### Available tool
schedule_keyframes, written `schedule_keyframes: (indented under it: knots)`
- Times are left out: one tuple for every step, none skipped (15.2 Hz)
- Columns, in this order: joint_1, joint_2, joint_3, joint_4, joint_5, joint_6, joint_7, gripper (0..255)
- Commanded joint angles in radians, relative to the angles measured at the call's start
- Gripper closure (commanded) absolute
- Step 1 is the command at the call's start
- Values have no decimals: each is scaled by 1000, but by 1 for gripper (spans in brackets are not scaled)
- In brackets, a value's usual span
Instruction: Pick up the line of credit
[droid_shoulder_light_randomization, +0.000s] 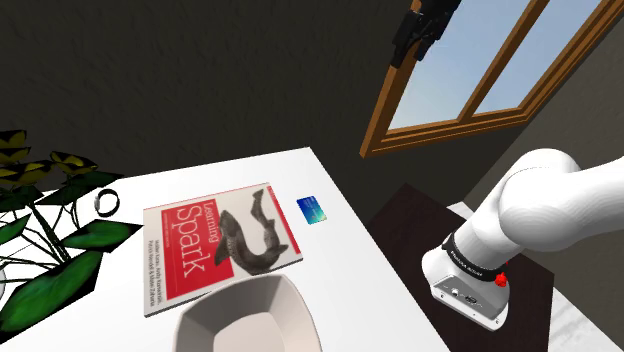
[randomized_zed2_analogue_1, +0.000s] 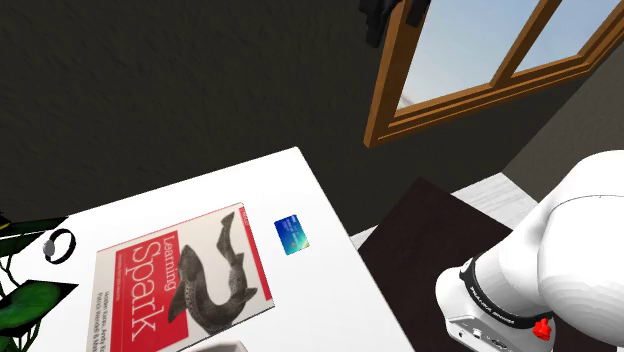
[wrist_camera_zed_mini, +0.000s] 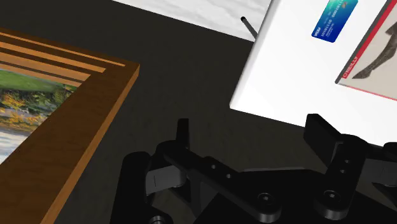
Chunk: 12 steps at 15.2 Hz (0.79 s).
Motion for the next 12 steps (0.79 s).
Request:
schedule_keyframes:
  knots:
    - [0,0,0,0,0,0,0,0]
    - [2,-1,12,-26,10,15,23,0]
    - [4,-2,23,-52,20,30,45,0]
    - [7,-1,35,-77,30,46,68,0]
    - [10,1,47,-100,41,62,90,0]
    - [13,4,60,-123,53,78,113,0]
    - [17,8,72,-145,65,95,135,0]
    - [21,13,85,-167,77,113,157,0]
    - [26,20,97,-187,89,131,179,0]
    - [31,28,110,-206,102,150,202,0]
    - [36,37,123,-224,116,169,224,0]
    - [42,48,136,-242,130,189,245,0]
